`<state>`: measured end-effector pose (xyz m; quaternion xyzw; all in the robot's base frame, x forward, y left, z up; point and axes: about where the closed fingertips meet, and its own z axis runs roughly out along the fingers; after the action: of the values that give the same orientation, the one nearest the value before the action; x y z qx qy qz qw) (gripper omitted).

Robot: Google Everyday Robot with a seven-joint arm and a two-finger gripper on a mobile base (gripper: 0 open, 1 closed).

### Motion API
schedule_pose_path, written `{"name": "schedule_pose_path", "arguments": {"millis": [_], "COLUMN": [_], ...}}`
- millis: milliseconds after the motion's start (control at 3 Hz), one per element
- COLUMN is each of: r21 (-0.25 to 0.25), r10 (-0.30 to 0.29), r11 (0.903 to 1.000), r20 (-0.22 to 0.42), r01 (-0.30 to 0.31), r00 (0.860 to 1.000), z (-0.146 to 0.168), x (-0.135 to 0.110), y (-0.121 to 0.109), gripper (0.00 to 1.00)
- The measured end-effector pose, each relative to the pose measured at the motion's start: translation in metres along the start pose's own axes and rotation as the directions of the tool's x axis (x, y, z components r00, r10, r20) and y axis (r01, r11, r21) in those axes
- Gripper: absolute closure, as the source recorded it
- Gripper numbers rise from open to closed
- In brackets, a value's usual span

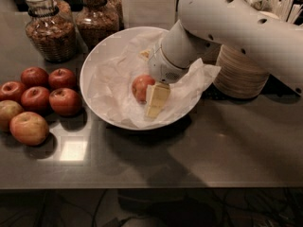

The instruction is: Pick apple from white bowl

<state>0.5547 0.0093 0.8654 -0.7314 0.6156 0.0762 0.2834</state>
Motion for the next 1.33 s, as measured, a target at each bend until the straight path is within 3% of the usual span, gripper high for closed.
{"name": "schedule_pose_path", "arguments": {"millis": [667, 1333], "r21": [-0.022, -0.028], "r10": [0.005, 0.029], "r11": [0.9997, 0.9992], "r20": [-0.002, -0.021], "r01": [-0.005, -0.029], "r00": [1.000, 0.999], "z": [0.014, 0.018], "x": [0.005, 0.011], "y": [-0.007, -0.007], "gripper": [0.00, 0.41]}}
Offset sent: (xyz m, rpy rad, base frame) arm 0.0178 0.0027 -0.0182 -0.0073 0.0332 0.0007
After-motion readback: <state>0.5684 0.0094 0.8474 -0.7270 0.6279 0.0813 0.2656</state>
